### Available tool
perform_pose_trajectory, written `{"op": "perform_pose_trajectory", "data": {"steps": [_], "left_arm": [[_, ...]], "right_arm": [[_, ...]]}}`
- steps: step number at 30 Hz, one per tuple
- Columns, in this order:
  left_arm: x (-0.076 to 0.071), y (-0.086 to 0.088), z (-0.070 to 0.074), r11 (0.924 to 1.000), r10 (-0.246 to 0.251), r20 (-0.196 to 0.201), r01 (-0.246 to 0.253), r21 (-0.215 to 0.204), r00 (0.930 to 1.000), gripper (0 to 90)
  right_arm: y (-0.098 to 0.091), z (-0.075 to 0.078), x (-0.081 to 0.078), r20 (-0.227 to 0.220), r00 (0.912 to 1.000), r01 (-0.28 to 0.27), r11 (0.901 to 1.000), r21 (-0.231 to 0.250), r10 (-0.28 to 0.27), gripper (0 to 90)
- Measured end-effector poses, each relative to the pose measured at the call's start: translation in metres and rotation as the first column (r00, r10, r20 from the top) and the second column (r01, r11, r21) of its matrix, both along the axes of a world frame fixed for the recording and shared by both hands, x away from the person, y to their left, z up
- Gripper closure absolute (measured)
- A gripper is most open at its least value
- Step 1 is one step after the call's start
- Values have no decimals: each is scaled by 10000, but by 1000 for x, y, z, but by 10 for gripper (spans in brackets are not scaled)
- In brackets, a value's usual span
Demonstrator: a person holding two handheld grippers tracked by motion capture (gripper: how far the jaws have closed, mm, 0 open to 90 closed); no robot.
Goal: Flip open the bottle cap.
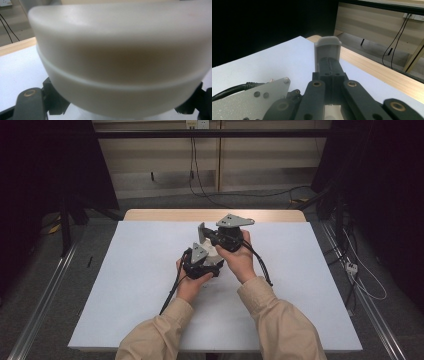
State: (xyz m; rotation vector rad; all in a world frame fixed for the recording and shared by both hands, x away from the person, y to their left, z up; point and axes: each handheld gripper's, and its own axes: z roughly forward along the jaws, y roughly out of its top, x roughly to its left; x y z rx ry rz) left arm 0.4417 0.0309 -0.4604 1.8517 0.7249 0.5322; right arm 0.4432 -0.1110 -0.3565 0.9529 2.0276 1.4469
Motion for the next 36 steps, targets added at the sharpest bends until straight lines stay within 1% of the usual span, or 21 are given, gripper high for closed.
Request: {"op": "perform_pose_trajectory", "data": {"steps": [11, 18, 20, 22, 23, 26, 28, 33, 36], "left_arm": [[0, 0, 0, 9999, 31, -40, -32, -96, 10000, 186], [0, 0, 0, 10000, 26, -38, -26, -58, 10000, 186], [0, -1, 0, 9999, 40, -49, -41, -112, 10000, 186], [0, 0, 0, 10000, 28, -39, -28, -51, 10000, 186], [-1, -1, 0, 9999, 95, -81, -96, -132, 9999, 186], [-1, -1, 0, 9999, 86, -76, -87, -96, 9999, 186], [0, -1, 0, 10000, 26, -51, -26, -46, 10000, 186], [-1, -1, 0, 9999, 83, -92, -84, -104, 9999, 186], [0, -1, 0, 10000, 37, -35, -38, -51, 10000, 186]], "right_arm": [[3, 0, 3, -6, 10000, -14, 10000, -43, 14, 900], [5, 1, 6, -58, 10000, -65, 9999, -78, 64, 900], [6, 0, 7, -34, 10000, -69, 9999, -116, 69, 900], [8, 0, 8, -33, 10000, -70, 9999, -124, 70, 900], [8, 0, 8, -12, 10000, -81, 9999, -136, 80, 900], [9, 0, 9, -21, 9999, -113, 9997, -199, 113, 900], [8, 0, 9, -40, 9999, -125, 9998, -169, 124, 900], [9, 0, 10, -41, 9999, -141, 9998, -146, 141, 900], [8, 0, 11, -39, 9998, -207, 9997, -128, 206, 900]]}}
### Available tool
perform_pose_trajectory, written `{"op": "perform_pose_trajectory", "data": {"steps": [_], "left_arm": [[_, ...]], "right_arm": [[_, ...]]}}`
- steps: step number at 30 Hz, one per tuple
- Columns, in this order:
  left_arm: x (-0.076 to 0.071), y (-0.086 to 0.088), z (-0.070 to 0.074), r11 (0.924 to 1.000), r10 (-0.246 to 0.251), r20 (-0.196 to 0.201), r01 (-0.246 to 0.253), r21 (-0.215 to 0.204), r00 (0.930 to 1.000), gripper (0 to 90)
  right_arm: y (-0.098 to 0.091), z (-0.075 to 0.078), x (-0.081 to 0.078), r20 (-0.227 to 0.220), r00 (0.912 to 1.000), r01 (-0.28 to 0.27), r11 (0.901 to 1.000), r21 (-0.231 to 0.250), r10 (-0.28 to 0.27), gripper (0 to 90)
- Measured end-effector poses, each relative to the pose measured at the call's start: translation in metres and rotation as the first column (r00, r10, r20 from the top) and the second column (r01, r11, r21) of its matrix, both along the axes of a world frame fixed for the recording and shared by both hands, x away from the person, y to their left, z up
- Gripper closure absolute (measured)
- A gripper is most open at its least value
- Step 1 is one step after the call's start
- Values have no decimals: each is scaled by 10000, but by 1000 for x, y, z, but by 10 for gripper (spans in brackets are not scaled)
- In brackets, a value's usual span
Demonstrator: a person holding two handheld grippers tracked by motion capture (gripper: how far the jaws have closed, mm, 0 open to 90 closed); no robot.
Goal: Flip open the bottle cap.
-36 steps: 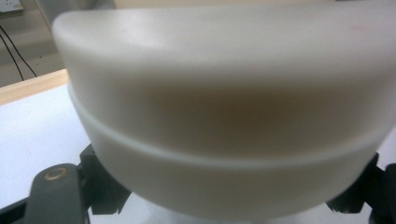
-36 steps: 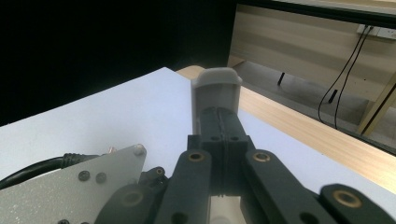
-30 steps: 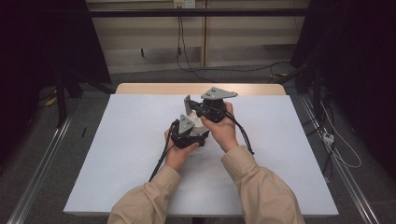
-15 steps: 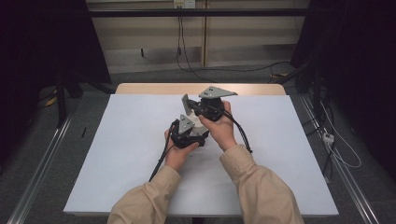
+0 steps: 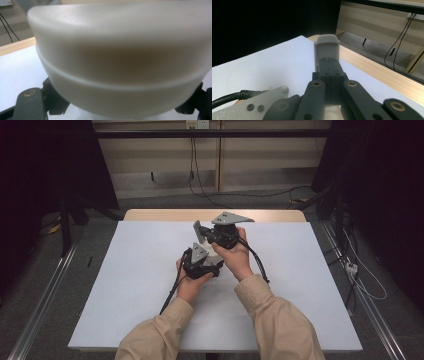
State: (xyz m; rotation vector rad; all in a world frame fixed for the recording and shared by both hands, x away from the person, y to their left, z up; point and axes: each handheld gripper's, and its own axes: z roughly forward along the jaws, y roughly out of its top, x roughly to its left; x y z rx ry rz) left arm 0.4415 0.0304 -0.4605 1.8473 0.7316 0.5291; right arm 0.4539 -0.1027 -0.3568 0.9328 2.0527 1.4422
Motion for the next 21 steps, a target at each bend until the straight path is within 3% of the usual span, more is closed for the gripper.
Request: {"op": "perform_pose_trajectory", "data": {"steps": [21], "left_arm": [[0, 0, 0, 10000, 4, 5, -4, 17, 10000, 185]], "right_arm": [[1, -8, 7, -191, 9998, -114, 9999, 88, 115, 900]]}}
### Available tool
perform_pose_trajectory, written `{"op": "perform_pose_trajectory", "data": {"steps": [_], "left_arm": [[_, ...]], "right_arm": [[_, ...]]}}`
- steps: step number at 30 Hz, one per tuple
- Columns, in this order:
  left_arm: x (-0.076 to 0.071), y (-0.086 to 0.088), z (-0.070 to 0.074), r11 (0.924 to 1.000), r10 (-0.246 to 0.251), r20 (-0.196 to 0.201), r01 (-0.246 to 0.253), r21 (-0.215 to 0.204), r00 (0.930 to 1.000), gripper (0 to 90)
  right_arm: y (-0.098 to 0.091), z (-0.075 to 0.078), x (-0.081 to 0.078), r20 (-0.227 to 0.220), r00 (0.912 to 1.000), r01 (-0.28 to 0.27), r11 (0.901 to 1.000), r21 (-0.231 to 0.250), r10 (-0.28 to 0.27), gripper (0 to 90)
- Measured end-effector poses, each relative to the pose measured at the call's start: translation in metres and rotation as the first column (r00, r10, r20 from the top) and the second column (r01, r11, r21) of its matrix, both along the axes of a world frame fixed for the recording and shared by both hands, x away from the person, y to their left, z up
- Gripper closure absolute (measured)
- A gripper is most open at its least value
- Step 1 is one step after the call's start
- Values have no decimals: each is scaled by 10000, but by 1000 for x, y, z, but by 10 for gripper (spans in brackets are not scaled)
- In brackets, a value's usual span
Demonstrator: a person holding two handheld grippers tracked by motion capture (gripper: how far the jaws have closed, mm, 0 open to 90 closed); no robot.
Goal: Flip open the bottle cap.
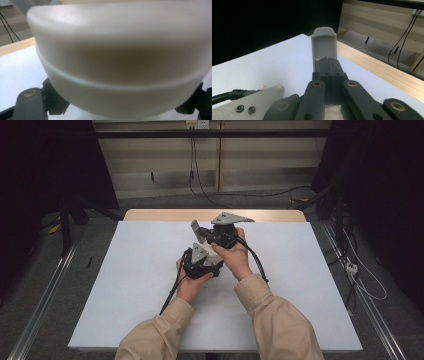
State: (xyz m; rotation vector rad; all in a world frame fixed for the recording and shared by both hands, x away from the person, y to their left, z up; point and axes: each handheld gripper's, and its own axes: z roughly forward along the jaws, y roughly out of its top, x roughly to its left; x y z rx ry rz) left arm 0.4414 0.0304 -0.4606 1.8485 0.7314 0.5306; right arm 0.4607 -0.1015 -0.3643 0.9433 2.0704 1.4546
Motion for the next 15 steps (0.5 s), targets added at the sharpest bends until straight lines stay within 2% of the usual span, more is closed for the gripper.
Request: {"op": "perform_pose_trajectory", "data": {"steps": [15], "left_arm": [[0, 0, 0, 10000, 7, -12, -7, -6, 10000, 185]], "right_arm": [[3, -4, 5, -84, 9999, -142, 9998, -137, 140, 900]]}}
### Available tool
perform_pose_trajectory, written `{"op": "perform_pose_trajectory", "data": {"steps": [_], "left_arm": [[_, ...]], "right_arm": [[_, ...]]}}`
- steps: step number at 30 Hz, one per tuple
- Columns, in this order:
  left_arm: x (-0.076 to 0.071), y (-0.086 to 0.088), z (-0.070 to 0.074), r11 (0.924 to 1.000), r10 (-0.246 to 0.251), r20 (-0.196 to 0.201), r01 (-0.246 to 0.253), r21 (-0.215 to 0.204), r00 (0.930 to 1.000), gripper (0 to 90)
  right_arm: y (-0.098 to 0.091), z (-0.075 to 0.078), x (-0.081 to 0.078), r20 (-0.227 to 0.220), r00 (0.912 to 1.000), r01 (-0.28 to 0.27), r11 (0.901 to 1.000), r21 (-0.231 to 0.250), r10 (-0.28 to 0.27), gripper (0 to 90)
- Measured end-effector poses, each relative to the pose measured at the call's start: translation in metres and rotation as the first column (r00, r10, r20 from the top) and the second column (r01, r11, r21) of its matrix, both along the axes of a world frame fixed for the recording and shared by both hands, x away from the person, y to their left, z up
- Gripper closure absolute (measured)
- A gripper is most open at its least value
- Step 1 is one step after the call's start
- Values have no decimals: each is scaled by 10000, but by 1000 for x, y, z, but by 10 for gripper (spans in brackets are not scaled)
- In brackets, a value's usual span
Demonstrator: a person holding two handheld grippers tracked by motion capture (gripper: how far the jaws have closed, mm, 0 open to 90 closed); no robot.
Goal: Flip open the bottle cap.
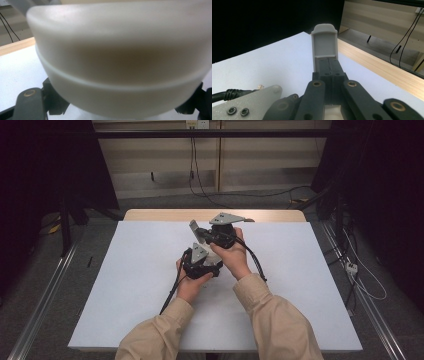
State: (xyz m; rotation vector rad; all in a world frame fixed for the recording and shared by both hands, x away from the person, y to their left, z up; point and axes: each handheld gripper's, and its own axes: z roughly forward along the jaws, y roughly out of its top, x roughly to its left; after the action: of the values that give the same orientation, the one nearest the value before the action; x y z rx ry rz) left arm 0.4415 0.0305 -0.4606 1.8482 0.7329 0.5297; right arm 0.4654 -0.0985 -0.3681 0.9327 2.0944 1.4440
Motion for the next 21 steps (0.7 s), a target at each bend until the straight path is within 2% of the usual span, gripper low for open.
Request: {"op": "perform_pose_trajectory", "data": {"steps": [21], "left_arm": [[0, 0, 0, 10000, 10, 23, -10, 23, 10000, 185]], "right_arm": [[5, 0, 3, 14, 9999, -138, 9999, -76, 138, 900]]}}
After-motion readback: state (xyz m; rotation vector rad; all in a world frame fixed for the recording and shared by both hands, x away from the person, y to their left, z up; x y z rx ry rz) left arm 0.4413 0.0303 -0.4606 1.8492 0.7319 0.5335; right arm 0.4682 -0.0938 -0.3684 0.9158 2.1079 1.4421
